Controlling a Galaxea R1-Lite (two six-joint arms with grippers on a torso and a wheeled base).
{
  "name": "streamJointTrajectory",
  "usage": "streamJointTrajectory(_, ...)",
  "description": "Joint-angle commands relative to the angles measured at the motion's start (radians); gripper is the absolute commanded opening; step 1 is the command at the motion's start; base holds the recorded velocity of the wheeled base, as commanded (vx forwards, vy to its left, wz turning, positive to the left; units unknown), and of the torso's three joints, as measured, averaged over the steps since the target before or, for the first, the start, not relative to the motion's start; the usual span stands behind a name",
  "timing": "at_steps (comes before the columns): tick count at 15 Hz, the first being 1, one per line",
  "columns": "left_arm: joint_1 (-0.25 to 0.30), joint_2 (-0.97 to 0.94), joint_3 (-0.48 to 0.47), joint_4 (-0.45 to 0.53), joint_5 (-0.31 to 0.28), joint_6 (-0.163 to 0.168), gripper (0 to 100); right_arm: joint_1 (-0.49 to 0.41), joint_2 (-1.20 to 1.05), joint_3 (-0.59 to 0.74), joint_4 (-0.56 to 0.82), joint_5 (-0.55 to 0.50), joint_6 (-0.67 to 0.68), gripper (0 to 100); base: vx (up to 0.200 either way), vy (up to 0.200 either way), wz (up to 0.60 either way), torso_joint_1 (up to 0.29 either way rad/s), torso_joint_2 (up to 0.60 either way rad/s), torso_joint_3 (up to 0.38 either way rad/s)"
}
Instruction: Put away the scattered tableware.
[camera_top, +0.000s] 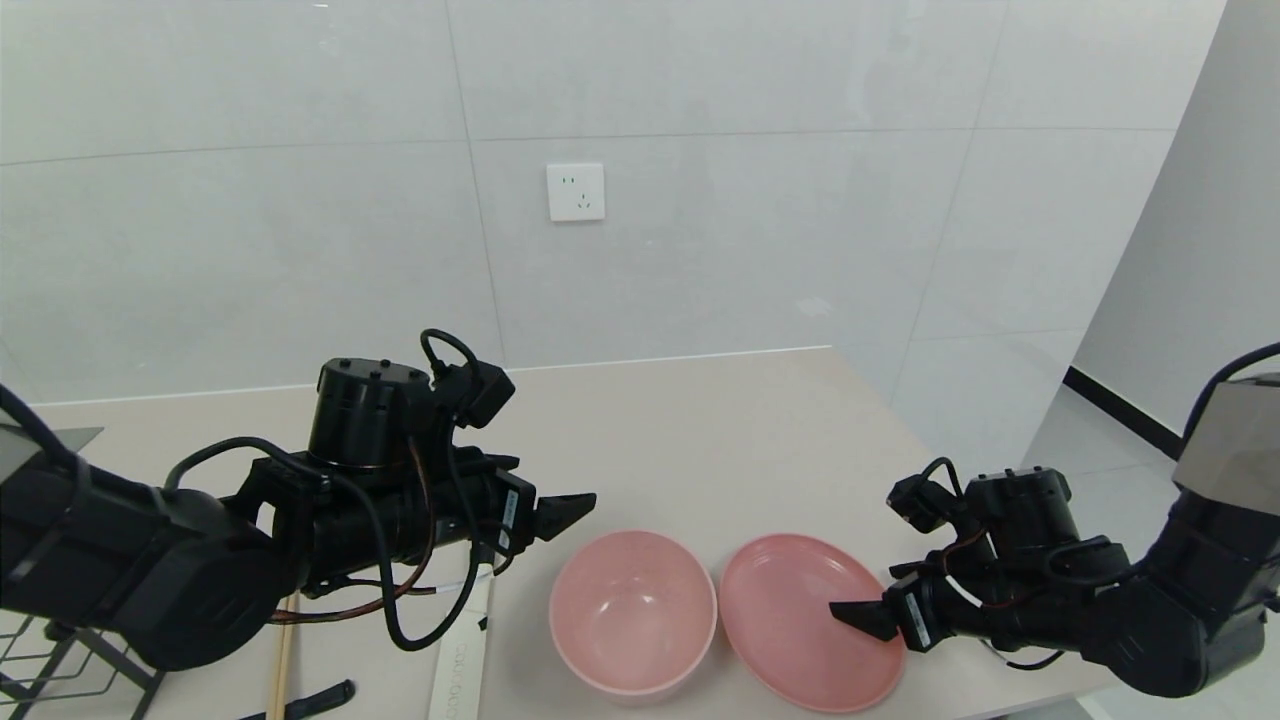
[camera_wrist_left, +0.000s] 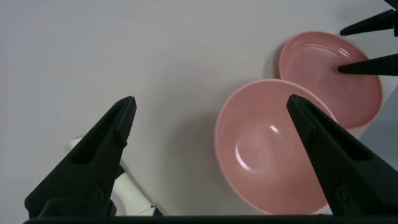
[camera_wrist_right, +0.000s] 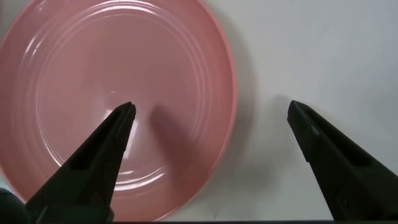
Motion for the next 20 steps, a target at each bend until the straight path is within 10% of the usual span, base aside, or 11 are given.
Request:
streamJointTrajectory(1, -0.003, -0.004, 0.000, 0.000, 0.000, 0.000, 100, 0.011, 0.002, -0.001, 0.000, -0.001, -0.002, 100, 0.000, 0.000, 0.00, 0.000, 0.00, 0.000)
streamJointTrajectory(7, -0.002, -0.005, 0.027, -0.034, 0.002, 0.000, 100, 0.028, 0.013, -0.009, 0.003, -0.066, -0.001, 100, 0.000, 0.000, 0.00, 0.000, 0.00, 0.000)
streamJointTrajectory(8, 0.000, -0.005, 0.027, -0.035, 0.002, 0.000, 100, 0.039, 0.016, -0.010, 0.003, -0.095, 0.001, 0, 0.000, 0.000, 0.00, 0.000, 0.00, 0.000)
streamJointTrajectory(20, -0.005, -0.007, 0.099, -0.109, 0.003, 0.000, 100, -0.081, -0.280, -0.099, 0.001, -0.010, 0.096, 0, 0.000, 0.000, 0.00, 0.000, 0.00, 0.000)
